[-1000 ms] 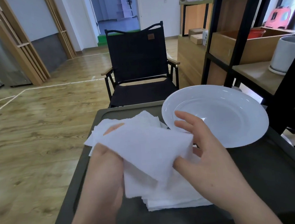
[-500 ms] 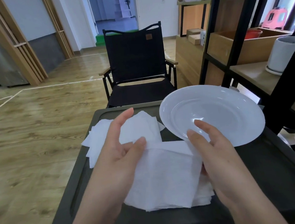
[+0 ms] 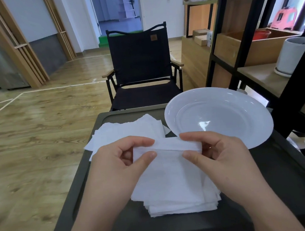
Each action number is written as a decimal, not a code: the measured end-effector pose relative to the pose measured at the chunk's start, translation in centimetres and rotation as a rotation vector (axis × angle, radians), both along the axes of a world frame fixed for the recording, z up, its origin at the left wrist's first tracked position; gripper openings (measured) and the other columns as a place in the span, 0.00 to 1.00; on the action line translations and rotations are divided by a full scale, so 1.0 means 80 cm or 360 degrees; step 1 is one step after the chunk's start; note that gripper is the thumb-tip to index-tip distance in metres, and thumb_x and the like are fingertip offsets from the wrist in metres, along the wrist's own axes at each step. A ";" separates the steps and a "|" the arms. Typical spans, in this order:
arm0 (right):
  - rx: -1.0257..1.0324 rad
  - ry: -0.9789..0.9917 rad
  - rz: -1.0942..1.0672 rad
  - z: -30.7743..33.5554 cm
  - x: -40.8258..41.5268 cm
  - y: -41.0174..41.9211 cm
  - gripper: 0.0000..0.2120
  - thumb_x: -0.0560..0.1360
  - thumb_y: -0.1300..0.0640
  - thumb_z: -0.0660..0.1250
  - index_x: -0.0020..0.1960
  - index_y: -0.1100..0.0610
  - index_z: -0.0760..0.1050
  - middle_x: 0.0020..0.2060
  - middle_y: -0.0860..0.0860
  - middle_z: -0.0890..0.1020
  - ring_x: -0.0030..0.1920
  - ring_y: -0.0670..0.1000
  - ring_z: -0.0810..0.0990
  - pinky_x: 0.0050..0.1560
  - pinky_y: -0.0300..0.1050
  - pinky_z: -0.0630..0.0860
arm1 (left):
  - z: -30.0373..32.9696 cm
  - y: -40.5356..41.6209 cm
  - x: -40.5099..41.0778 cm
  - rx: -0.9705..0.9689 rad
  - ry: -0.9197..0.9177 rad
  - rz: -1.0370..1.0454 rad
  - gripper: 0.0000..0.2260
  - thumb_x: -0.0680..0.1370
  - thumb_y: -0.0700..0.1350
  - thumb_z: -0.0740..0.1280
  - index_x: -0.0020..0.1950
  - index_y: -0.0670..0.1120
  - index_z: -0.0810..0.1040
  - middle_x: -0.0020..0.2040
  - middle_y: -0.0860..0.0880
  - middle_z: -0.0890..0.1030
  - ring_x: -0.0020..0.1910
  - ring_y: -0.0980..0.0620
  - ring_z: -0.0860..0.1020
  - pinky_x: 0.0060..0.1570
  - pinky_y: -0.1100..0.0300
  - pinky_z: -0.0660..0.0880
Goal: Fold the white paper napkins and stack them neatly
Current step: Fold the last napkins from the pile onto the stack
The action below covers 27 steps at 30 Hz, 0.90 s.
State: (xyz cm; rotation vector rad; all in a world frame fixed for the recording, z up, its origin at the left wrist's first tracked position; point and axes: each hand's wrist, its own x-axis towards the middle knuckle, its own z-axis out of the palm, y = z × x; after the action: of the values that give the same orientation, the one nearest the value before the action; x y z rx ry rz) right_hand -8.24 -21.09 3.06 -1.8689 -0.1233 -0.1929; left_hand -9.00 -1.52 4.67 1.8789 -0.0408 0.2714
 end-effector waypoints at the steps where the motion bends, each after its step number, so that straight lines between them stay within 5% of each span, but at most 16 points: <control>1: -0.0060 -0.0017 0.0001 0.000 0.000 0.000 0.13 0.68 0.53 0.77 0.49 0.38 0.83 0.40 0.40 0.82 0.37 0.44 0.77 0.43 0.34 0.74 | 0.001 0.001 0.000 0.0030 -0.0009 0.0028 0.10 0.69 0.45 0.76 0.42 0.61 0.84 0.28 0.51 0.68 0.28 0.52 0.64 0.32 0.64 0.66; 8: -0.0434 -0.0201 -0.0015 -0.002 0.000 0.001 0.05 0.69 0.49 0.75 0.42 0.39 0.82 0.43 0.40 0.72 0.41 0.40 0.73 0.41 0.27 0.69 | 0.008 0.001 -0.004 0.0246 -0.0236 0.0110 0.07 0.66 0.47 0.77 0.39 0.59 0.84 0.29 0.58 0.74 0.29 0.54 0.68 0.30 0.72 0.65; 11: -0.0210 -0.0187 0.0012 0.004 -0.001 -0.001 0.02 0.69 0.45 0.72 0.42 0.39 0.81 0.49 0.38 0.74 0.47 0.39 0.75 0.44 0.28 0.71 | 0.010 0.000 -0.004 0.0265 -0.0267 0.0085 0.14 0.63 0.52 0.80 0.45 0.63 0.81 0.46 0.62 0.79 0.40 0.59 0.76 0.38 0.73 0.71; 14: 0.0127 -0.0128 0.0158 0.012 -0.005 -0.003 0.07 0.71 0.44 0.72 0.43 0.46 0.82 0.46 0.45 0.82 0.47 0.48 0.81 0.47 0.40 0.75 | 0.008 0.002 -0.003 0.0121 -0.0070 -0.0096 0.21 0.64 0.56 0.78 0.55 0.64 0.77 0.56 0.63 0.79 0.53 0.60 0.79 0.50 0.63 0.76; 16: 0.0359 -0.0048 0.0176 0.017 -0.007 -0.005 0.09 0.70 0.46 0.71 0.43 0.51 0.83 0.41 0.51 0.85 0.44 0.55 0.83 0.45 0.47 0.78 | 0.008 -0.001 -0.002 -0.0032 -0.0025 -0.0160 0.13 0.67 0.57 0.75 0.50 0.58 0.81 0.50 0.57 0.84 0.47 0.54 0.82 0.51 0.59 0.78; 21: 0.0439 0.0087 0.0074 0.016 -0.005 -0.003 0.08 0.75 0.51 0.66 0.47 0.46 0.85 0.43 0.47 0.87 0.47 0.48 0.85 0.49 0.46 0.79 | 0.014 -0.007 -0.005 -0.0272 0.0159 -0.0117 0.09 0.68 0.55 0.74 0.42 0.53 0.80 0.25 0.46 0.77 0.25 0.52 0.73 0.38 0.58 0.70; 24: 0.0308 0.0260 0.0006 0.001 0.002 -0.003 0.08 0.77 0.53 0.67 0.48 0.42 0.83 0.34 0.49 0.84 0.38 0.51 0.82 0.42 0.46 0.78 | 0.007 -0.001 0.000 -0.0211 0.0333 -0.0017 0.02 0.73 0.50 0.71 0.41 0.53 0.80 0.22 0.49 0.73 0.24 0.54 0.69 0.39 0.57 0.67; 27: -0.0055 0.0352 -0.0101 -0.016 0.009 -0.001 0.06 0.75 0.52 0.69 0.50 0.42 0.79 0.24 0.52 0.71 0.26 0.44 0.69 0.31 0.32 0.67 | -0.002 0.007 0.005 0.0000 0.0499 0.0019 0.03 0.73 0.49 0.72 0.44 0.53 0.79 0.21 0.52 0.73 0.23 0.57 0.71 0.39 0.59 0.69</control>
State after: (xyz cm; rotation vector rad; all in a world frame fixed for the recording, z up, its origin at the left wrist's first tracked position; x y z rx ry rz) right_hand -7.48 -21.19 1.74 -1.9166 0.0850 -0.0269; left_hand -8.63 -0.99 4.52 1.9023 0.1836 -0.0168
